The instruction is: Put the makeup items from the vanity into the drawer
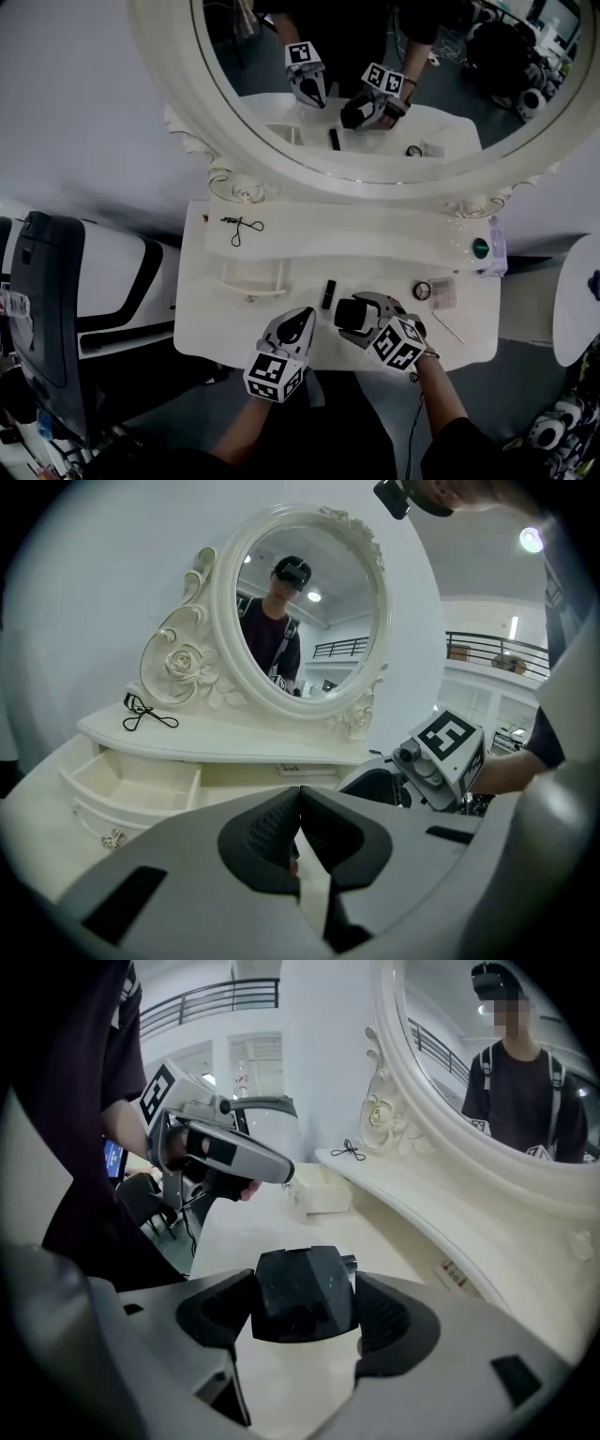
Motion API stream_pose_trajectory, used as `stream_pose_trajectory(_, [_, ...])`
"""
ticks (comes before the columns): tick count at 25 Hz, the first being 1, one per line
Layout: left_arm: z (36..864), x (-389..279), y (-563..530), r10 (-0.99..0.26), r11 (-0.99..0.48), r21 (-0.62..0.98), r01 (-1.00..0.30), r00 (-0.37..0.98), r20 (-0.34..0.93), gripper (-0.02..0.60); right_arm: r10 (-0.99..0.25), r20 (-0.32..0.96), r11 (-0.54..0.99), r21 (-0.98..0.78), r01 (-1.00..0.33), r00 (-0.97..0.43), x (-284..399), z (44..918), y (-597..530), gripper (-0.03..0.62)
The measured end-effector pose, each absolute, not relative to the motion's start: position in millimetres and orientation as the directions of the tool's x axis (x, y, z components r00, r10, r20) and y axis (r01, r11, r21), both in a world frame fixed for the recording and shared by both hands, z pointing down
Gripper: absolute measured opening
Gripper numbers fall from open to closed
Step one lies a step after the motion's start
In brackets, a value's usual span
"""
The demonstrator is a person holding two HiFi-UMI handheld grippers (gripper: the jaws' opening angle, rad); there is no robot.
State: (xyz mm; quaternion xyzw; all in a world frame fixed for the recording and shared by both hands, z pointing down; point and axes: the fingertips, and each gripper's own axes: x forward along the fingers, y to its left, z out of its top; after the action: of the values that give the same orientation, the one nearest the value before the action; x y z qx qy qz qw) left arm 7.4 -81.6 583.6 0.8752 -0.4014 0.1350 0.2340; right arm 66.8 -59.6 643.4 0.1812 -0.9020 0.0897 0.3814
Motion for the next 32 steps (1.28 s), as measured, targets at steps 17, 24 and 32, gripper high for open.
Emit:
stream_pose_trajectory(17, [492, -4, -79, -0.703, -0.614, 0.232, -0.754, 0.656, 0.273, 0.015, -0.629, 0.455, 0.736, 0.087, -0.672, -0.63, 65, 522, -63, 0.354])
stream_pose_trajectory(24, [456, -15, -78, -0.729, -0.627, 0.195, -0.754, 0.657, 0.193, 0.015, -0.778, 0.269, 0.603, 0.067, -0.795, -0.568, 67, 471, -66, 0.354])
stream_pose_trajectory(32, [446, -30, -78, -0.756, -0.612, 0.165, -0.774, 0.633, 0.165, 0.015, -0.842, 0.153, 0.527, 0.024, -0.85, -0.518, 64, 445, -71, 0.354])
